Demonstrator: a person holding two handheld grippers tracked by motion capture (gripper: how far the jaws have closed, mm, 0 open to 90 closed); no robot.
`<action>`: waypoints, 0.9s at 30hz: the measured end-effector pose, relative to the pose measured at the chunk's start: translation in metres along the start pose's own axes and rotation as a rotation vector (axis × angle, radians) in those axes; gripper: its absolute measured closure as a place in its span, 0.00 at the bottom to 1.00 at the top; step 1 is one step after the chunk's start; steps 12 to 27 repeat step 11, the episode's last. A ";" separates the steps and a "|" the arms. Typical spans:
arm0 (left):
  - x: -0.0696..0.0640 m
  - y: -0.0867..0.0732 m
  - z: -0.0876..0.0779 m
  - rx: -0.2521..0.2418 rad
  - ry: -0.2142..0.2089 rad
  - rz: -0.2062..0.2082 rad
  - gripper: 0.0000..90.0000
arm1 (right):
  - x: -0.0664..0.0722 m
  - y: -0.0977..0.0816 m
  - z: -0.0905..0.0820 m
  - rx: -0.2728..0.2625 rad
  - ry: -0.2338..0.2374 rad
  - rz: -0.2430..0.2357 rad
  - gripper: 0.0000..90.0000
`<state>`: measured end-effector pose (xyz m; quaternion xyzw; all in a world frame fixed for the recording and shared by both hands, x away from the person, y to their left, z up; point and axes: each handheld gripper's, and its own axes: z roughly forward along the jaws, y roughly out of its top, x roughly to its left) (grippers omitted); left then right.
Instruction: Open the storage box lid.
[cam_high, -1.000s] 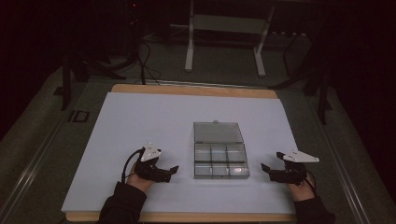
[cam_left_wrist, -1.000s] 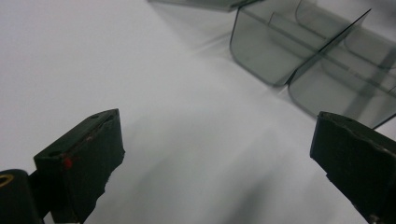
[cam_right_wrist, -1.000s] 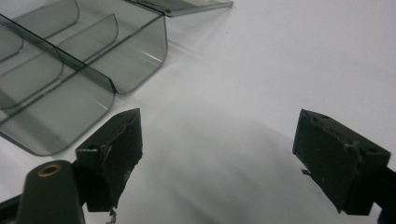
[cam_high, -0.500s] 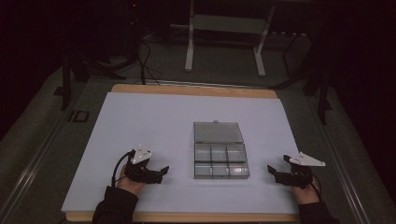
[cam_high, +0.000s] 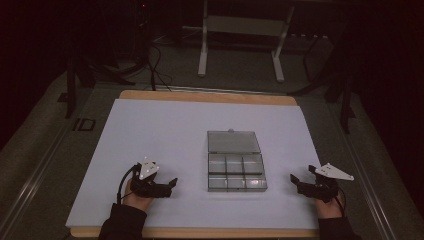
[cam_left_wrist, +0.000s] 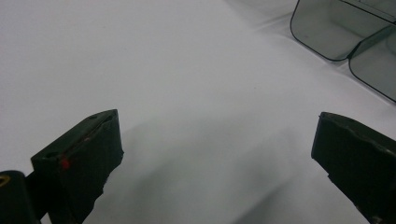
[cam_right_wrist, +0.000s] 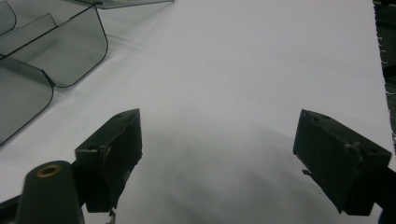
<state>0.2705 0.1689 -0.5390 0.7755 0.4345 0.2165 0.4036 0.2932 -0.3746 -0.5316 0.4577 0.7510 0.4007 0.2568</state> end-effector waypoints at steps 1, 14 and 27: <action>-0.001 0.000 0.000 0.001 0.004 0.006 0.03 | 0.000 0.000 -0.001 -0.003 -0.007 0.005 0.16; 0.003 -0.002 -0.002 -0.022 -0.005 -0.028 0.03 | -0.001 -0.001 0.000 -0.002 -0.013 0.015 0.16; 0.003 -0.002 -0.002 -0.022 -0.005 -0.028 0.03 | -0.001 -0.001 0.000 -0.002 -0.013 0.015 0.16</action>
